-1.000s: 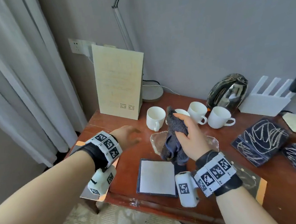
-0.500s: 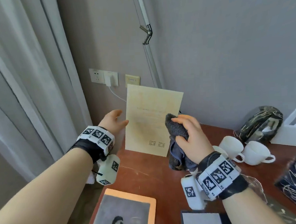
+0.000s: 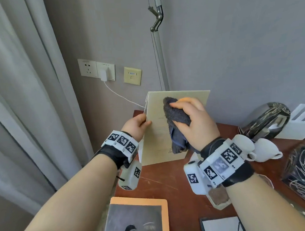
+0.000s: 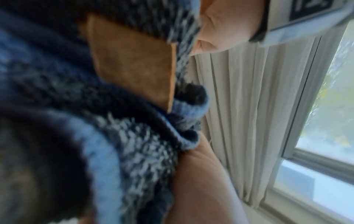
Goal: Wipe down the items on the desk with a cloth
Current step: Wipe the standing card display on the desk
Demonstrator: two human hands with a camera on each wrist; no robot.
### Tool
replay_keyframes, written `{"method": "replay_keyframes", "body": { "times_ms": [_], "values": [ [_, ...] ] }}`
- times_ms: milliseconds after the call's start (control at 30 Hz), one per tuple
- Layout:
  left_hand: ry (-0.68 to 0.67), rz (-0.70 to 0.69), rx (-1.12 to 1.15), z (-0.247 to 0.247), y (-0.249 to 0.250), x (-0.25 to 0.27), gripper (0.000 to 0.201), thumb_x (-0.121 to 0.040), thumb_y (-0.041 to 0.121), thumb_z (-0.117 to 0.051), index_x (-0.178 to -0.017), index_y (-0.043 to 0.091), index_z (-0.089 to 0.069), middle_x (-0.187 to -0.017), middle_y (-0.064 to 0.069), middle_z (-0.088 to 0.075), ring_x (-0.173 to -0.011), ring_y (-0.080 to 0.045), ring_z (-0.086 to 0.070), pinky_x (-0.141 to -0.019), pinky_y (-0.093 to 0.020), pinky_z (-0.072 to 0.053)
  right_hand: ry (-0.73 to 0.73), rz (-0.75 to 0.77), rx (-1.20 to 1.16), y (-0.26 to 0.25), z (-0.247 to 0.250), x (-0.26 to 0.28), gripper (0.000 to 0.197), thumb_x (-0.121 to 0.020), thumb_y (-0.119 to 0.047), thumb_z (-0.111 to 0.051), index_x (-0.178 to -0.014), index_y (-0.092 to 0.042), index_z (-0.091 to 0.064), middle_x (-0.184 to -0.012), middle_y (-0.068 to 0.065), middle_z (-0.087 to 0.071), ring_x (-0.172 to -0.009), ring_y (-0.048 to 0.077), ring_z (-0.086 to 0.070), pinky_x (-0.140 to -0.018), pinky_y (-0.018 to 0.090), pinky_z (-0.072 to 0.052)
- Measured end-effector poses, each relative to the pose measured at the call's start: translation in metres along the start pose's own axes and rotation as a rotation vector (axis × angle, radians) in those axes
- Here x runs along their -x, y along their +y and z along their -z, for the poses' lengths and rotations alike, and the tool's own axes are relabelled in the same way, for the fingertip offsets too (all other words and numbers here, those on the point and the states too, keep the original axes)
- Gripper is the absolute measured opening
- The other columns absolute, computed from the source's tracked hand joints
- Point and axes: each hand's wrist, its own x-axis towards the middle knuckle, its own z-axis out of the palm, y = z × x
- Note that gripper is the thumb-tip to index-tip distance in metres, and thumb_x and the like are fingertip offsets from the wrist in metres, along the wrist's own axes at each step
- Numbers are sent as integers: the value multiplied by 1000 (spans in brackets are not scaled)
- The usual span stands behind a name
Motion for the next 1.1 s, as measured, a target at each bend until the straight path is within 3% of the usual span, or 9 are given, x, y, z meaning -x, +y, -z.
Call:
{"method": "replay_keyframes", "body": {
  "times_ms": [100, 200, 333, 467, 600, 767, 833, 967, 1100],
  "values": [
    [25, -28, 21, -4, -3, 3, 19, -97, 20, -45, -101, 7, -58, -102, -14, -64, -96, -29, -60, -89, -38, -45, 21, 114, 84, -8, -8, -12, 42, -79, -4, -64, -119, -17, -62, -124, -1, -53, -109, 12, -50, -86, 23, -40],
    [40, -56, -2, -6, -4, 6, 15, -97, 19, -45, -93, 10, -55, -94, -13, -63, -90, -27, -58, -83, -34, -43, 27, 233, 211, -6, -24, -26, 42, -75, 0, -66, -115, -14, -65, -119, 5, -59, -102, 26, -59, -78, 29, -46],
    [34, -65, -43, -5, -5, 3, 17, -97, 19, -45, -91, 8, -57, -93, -17, -61, -89, -28, -57, -85, -35, -43, 8, 235, 234, 8, -47, -27, 44, -69, 6, -67, -109, -13, -69, -111, 7, -63, -93, 30, -61, -70, 33, -50],
    [17, -75, -67, -4, -7, -3, 24, -97, 17, -45, -111, 4, -58, -105, -15, -64, -97, -29, -59, -89, -38, -44, -66, 227, 269, 24, -53, -14, 45, -64, 10, -67, -104, -12, -70, -104, 7, -64, -87, 31, -62, -62, 36, -53],
    [23, -75, -28, -5, -7, -1, 23, -97, 19, -45, -112, 8, -59, -106, -8, -65, -98, -24, -60, -91, -36, -45, -58, 164, 246, 22, -42, -13, 44, -72, 6, -63, -111, -13, -67, -113, 6, -61, -98, 30, -58, -73, 34, -49],
    [41, -85, -19, -8, -7, 2, 24, -97, 19, -45, -116, 13, -58, -104, 5, -61, -96, -14, -56, -83, -22, -38, 106, 101, 186, 10, -30, -34, 43, -78, 0, -60, -117, -17, -64, -121, 4, -55, -106, 26, -54, -75, 32, -45],
    [48, -88, -24, -8, -8, -1, 23, -97, 19, -46, -113, 10, -59, -103, 0, -64, -95, -17, -57, -83, -24, -40, 43, 104, 207, 12, -36, -30, 42, -78, 0, -60, -116, -16, -64, -119, 6, -55, -103, 28, -54, -73, 33, -46],
    [46, -112, -63, -8, -11, -4, 24, -96, 17, -46, -111, 3, -59, -105, -16, -65, -98, -30, -59, -89, -39, -44, -151, 138, 277, 21, -50, -9, 40, -77, 1, -59, -113, -15, -66, -114, 9, -56, -98, 33, -54, -68, 45, -50],
    [56, -114, 1, -9, -9, 2, 22, -96, 17, -47, -111, 8, -60, -105, -7, -66, -98, -23, -59, -90, -35, -45, -57, 146, 239, 11, -41, -21, 38, -79, 0, -58, -114, -15, -65, -114, 8, -56, -98, 30, -55, -71, 41, -50]
  ]
}}
